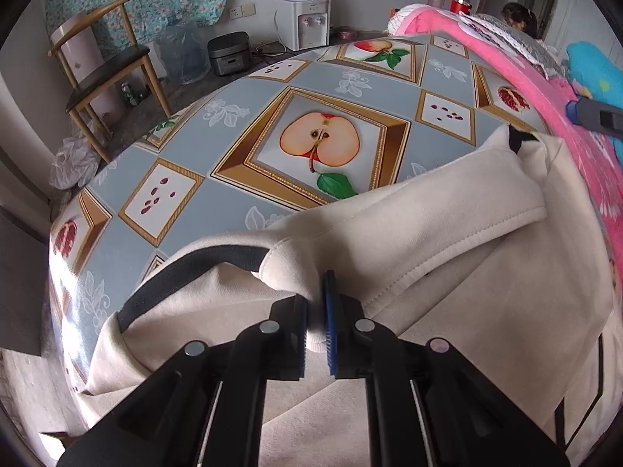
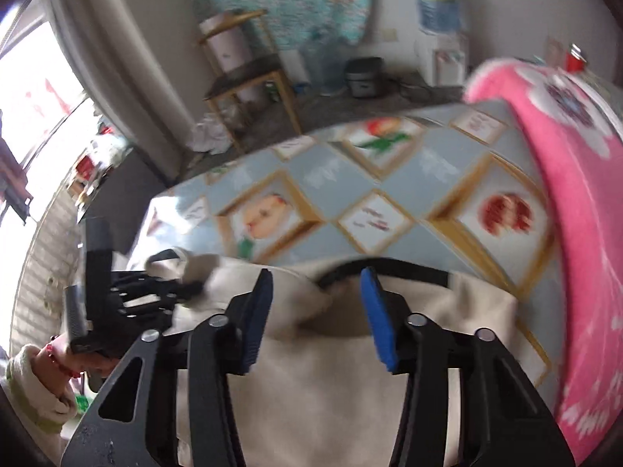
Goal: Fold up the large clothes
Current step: 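Lower the folded collar edge onto the jacket with both tools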
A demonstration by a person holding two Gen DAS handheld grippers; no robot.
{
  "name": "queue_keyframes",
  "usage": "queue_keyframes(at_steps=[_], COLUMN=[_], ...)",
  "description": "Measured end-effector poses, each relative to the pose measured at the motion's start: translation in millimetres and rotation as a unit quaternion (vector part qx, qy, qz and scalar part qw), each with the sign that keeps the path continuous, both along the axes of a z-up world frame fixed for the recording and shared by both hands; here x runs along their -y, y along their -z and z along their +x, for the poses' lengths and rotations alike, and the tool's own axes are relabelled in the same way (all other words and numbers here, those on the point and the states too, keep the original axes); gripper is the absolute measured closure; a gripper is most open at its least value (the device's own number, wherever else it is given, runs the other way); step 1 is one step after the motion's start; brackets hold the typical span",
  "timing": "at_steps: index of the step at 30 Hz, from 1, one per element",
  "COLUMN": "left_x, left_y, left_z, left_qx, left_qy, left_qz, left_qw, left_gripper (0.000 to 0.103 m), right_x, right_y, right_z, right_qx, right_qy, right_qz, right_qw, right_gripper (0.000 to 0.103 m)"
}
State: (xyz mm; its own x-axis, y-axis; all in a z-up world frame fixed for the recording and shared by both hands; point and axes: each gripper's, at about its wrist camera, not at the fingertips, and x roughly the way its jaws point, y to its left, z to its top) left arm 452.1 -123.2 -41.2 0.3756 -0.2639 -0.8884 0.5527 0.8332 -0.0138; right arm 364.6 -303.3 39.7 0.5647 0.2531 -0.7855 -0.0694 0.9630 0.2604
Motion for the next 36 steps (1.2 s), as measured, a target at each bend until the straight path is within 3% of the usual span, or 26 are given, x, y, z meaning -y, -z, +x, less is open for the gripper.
queue_keyframes(at_steps=[3, 5, 9, 11, 16, 21, 23, 27, 32, 36], left_x=[-10.0, -17.0, -32.4, -42.8, -60.7, -44.8, -26.8, -9.4, -11.7, -8.7], left_y=[0.5, 1.8, -1.1, -8.6, -34.8, -43.8, -35.2, -6.9, -2.5, -2.2], left_z=[4.4, 6.5, 8.6, 7.8, 7.3, 7.8, 5.2, 5.3, -1.8, -9.5], left_qx=[-0.023, -0.036, -0.042, -0.029, 0.018, -0.011, -0.042, -0.059, -0.052, -0.038], left_qy=[-0.025, -0.039, -0.062, -0.079, -0.123, -0.089, -0.058, -0.052, -0.051, -0.037], left_qz=[-0.04, -0.065, -0.099, -0.111, -0.135, -0.161, -0.149, -0.075, -0.078, -0.061], left_qw=[0.9986, 0.9964, 0.9923, 0.9903, 0.983, 0.9828, 0.9862, 0.9941, 0.9943, 0.9967], left_gripper=[0.095, 0.093, 0.09, 0.085, 0.086, 0.086, 0.086, 0.086, 0.086, 0.086], right_x=[-28.7, -57.1, -63.5, -57.9, -62.0, -72.7, -73.7, -75.8, -65.5, -38.1], right_y=[12.2, 45.4, 71.2, 75.0, 75.6, 71.5, 70.6, 73.0, 78.2, 75.7], right_z=[13.7, 32.7, 35.7, 33.7, 25.5, 22.7, 20.4, 20.6, 14.6, 12.3], right_qx=[-0.006, -0.035, -0.061, -0.072, -0.066, -0.062, -0.062, -0.065, -0.074, -0.088], right_qy=[-0.028, -0.05, -0.056, -0.058, -0.072, -0.074, -0.076, -0.082, -0.098, -0.083], right_qz=[-0.009, -0.012, -0.015, 0.002, -0.029, -0.06, -0.065, -0.075, -0.117, -0.093], right_qw=[1.0, 0.998, 0.996, 0.996, 0.995, 0.994, 0.993, 0.992, 0.986, 0.988], right_gripper=[0.08, 0.089, 0.09, 0.09, 0.09, 0.09, 0.09, 0.09, 0.09, 0.09])
